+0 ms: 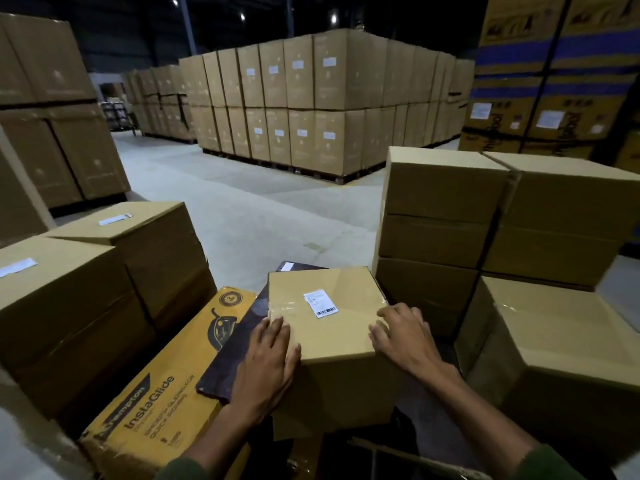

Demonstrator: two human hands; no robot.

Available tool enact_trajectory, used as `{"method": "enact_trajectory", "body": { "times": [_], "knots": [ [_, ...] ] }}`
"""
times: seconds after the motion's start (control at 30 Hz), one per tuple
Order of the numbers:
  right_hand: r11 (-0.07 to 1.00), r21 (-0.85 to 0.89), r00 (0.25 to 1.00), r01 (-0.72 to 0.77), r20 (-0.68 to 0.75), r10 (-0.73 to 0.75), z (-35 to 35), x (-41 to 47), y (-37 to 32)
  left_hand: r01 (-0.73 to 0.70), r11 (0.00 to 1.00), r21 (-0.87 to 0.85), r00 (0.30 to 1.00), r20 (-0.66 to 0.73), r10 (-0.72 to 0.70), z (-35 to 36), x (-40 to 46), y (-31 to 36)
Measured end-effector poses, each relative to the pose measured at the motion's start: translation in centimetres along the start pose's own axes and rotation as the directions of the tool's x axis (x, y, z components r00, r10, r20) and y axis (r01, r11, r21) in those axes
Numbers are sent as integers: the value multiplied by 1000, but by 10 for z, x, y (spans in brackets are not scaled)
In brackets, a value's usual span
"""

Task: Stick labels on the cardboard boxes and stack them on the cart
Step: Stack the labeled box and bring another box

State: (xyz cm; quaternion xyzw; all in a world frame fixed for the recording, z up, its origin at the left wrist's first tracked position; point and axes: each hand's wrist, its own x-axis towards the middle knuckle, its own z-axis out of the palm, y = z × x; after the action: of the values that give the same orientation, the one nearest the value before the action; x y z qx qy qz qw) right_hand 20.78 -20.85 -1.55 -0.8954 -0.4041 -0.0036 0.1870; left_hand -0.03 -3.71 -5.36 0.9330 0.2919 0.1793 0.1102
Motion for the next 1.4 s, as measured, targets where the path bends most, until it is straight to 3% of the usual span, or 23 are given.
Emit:
{"method": "enact_trajectory", "body": {
  "times": [0.13,0.33,0.73,1.07,1.27,1.4],
  "knots": [
    [999,-43,998,14,-53,-16,0,26,-32,-67,995,73,996,55,63,-2,-4,-13],
    [998,-54,993,-46,107,51,19,70,-78,-116,980,163,993,-17,121,12,5,-19],
    [964,-73,945,-256,193,266,27,110,-116,-170,973,159,966,-168,196,24,7,-24],
    [958,-49,882,-284,379,280,10,128,-120,-173,977,122,955,-221,197,32,8,-26],
    [939,2,842,-343,445,306,9,129,-118,-175,977,124,948,-245,201,32,6,-26],
    [904,137,844,-405,435,313,11,129,-117,-176,975,137,944,-257,207,29,6,-25]
  ]
}}
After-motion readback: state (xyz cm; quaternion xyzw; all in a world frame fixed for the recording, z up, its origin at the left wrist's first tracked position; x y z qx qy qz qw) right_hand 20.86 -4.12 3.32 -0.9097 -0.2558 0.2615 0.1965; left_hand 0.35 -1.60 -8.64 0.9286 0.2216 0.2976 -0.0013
